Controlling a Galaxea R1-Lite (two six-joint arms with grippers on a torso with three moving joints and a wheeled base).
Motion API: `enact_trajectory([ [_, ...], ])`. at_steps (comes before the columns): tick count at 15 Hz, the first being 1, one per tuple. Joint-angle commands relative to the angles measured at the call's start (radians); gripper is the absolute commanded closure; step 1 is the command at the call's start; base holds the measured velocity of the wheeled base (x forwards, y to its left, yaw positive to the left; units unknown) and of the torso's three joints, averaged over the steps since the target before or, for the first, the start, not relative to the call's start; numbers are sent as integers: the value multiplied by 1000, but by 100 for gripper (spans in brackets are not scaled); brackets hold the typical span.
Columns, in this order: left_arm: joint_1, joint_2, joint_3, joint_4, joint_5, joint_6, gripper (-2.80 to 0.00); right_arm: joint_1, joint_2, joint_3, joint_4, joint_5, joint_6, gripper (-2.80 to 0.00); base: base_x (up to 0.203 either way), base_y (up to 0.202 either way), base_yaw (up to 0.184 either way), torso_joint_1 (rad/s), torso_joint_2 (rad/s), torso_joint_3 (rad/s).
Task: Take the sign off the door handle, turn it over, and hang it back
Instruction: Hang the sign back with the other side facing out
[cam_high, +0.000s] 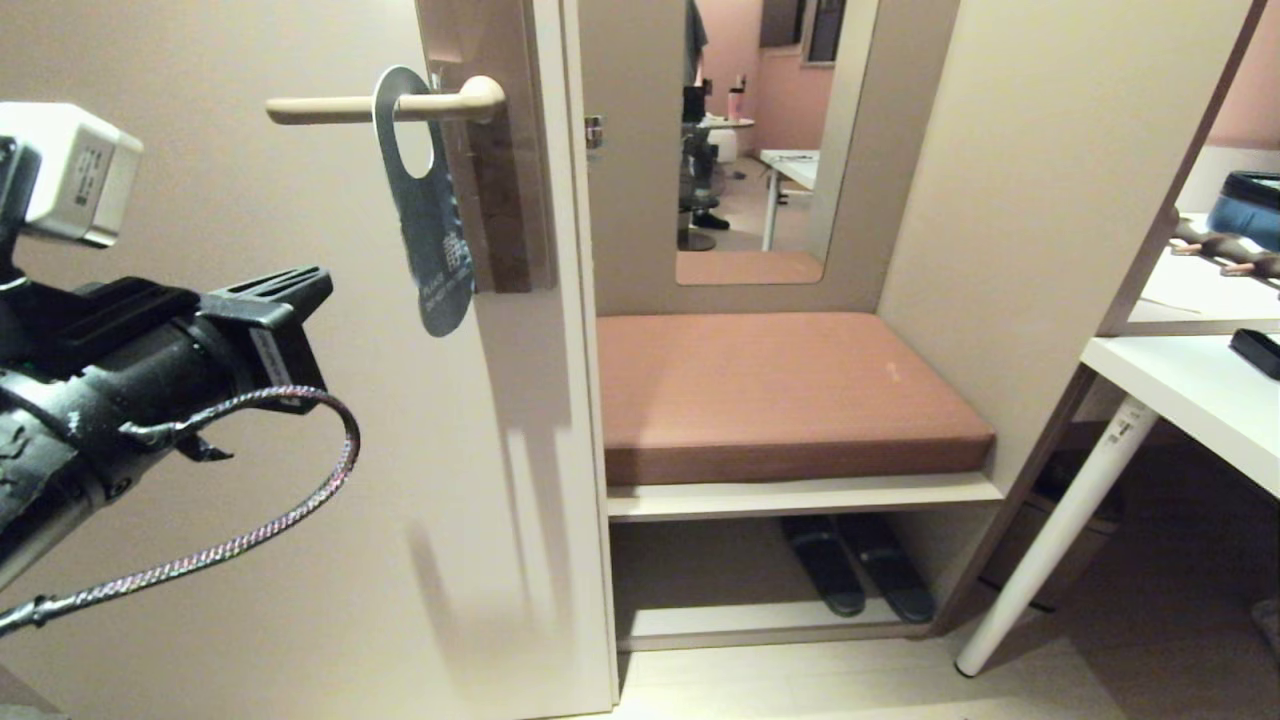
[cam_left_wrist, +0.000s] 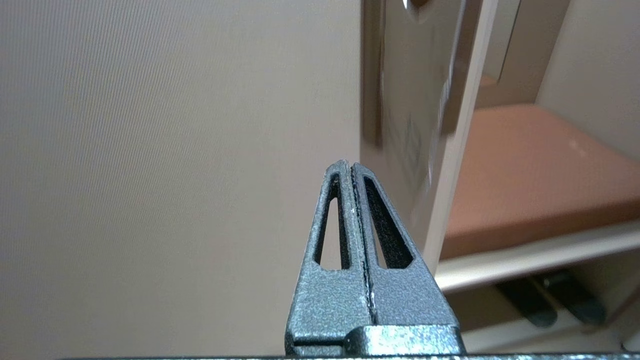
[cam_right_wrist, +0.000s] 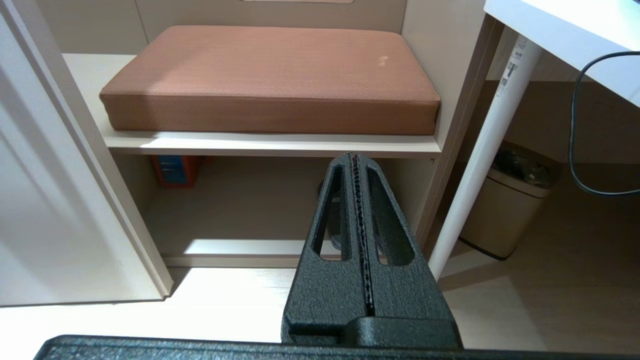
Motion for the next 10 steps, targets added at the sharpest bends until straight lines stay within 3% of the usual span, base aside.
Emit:
enact_trajectory([
  [1,4,98,-88,-4,2,2,0,-1,0,0,0,0,0,0,0,0,0,0,0,0],
  [5,4,194,-202,-6,3,14,0,0,0,0,0,0,0,0,0,0,0,0,0,0],
  [10,4,232,-216,-9,3,18,0,0,0,0,-2,0,0,0,0,0,0,0,0,0],
])
